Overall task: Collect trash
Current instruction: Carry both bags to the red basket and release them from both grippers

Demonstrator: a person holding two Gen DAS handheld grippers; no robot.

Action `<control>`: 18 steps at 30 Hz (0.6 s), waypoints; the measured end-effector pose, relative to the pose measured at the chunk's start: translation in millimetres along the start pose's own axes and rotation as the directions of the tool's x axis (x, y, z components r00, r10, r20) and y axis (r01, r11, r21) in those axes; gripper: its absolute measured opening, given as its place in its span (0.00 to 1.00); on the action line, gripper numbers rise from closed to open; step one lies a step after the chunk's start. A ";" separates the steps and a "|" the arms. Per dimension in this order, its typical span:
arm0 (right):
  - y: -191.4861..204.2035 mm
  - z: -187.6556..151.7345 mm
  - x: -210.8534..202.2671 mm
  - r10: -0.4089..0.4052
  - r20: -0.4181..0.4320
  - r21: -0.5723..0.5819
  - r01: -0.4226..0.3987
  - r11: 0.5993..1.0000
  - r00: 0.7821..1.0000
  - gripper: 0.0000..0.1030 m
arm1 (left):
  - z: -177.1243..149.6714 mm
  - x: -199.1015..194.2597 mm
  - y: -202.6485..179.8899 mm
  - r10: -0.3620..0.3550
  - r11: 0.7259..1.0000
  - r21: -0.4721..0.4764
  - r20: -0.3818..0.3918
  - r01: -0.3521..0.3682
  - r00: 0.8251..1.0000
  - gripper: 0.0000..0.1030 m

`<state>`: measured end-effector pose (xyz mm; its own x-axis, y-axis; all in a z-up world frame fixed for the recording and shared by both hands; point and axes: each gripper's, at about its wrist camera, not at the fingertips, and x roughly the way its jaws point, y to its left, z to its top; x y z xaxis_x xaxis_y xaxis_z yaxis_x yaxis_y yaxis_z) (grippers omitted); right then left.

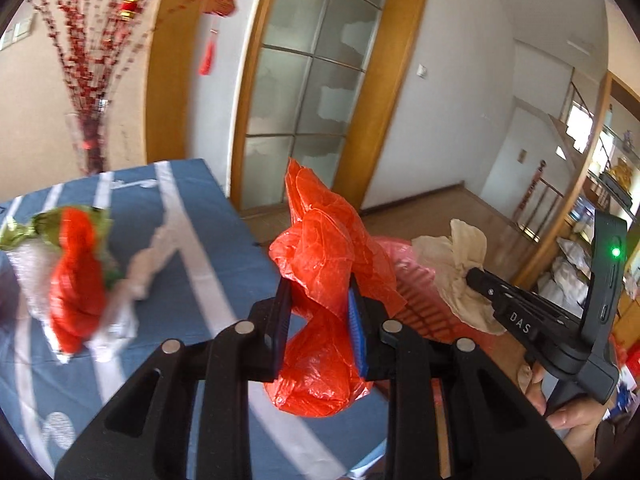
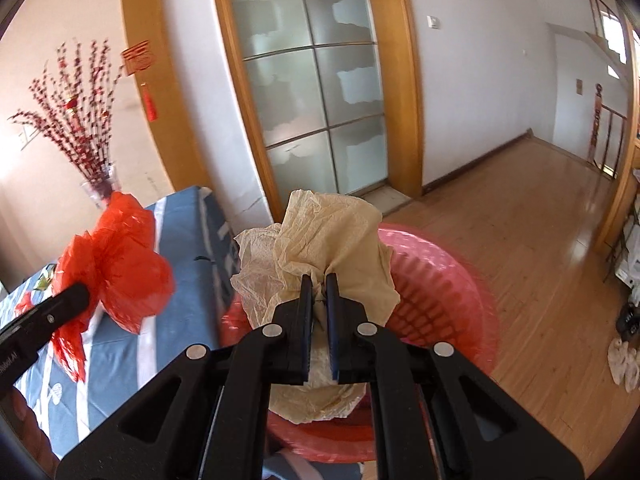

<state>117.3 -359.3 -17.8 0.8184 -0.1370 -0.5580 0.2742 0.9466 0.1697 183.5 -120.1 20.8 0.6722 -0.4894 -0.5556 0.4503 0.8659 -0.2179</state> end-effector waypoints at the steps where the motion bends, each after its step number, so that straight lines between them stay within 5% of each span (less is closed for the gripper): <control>1: -5.6 -0.4 0.5 -0.007 0.001 0.010 0.007 1.000 1.000 0.07 | -0.5 6.8 -6.9 -0.013 1.000 0.009 -0.008 0.013 1.000 0.26; 18: -48.6 3.6 18.5 -0.038 -0.007 0.108 0.039 0.993 0.999 0.07 | -13.2 72.3 -49.4 -0.098 0.992 0.065 -0.112 0.106 0.989 0.26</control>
<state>120.9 -408.9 -33.4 0.8035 -0.1710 -0.5701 0.3587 0.9035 0.2345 202.1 -196.9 -19.2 0.5545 -0.5570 -0.6182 0.5558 0.8008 -0.2230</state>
